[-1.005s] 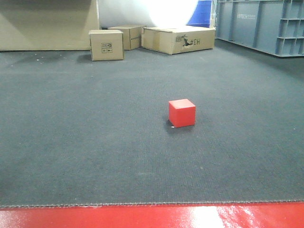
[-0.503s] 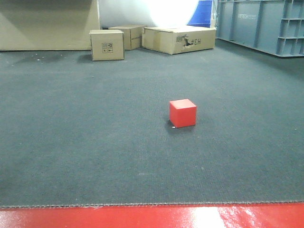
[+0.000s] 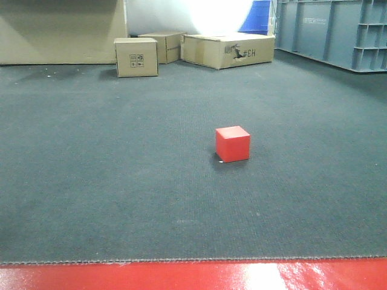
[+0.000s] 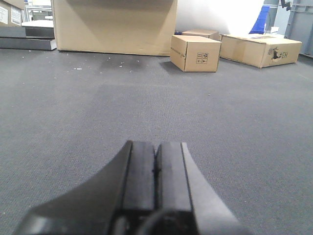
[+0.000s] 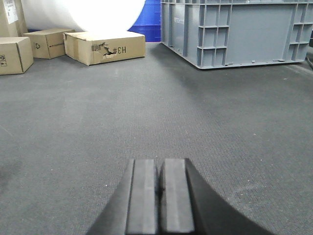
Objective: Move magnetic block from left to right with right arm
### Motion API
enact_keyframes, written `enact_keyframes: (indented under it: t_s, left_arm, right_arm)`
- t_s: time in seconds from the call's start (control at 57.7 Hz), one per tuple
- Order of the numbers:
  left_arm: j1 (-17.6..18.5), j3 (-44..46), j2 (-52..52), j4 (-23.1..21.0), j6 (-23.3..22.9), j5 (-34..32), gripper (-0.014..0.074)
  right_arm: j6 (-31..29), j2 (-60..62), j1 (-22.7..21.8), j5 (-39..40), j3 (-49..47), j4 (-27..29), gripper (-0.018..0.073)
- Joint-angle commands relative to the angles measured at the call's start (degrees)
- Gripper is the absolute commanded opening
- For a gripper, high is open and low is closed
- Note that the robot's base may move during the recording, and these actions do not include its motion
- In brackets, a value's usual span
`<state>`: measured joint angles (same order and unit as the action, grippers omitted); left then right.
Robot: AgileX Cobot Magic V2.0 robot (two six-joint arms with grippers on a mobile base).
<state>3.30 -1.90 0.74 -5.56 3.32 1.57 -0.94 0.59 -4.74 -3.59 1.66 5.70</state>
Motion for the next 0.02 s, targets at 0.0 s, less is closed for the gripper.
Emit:
enact_keyframes:
  t_s: [0.0]
  left_arm:
    - [0.1, -0.4, 0.4, -0.3, -0.3, -4.8, -0.0126]
  right_arm:
    - [-0.2, 1.2, -0.4, 5.7, 0.1, 0.0, 0.0063]
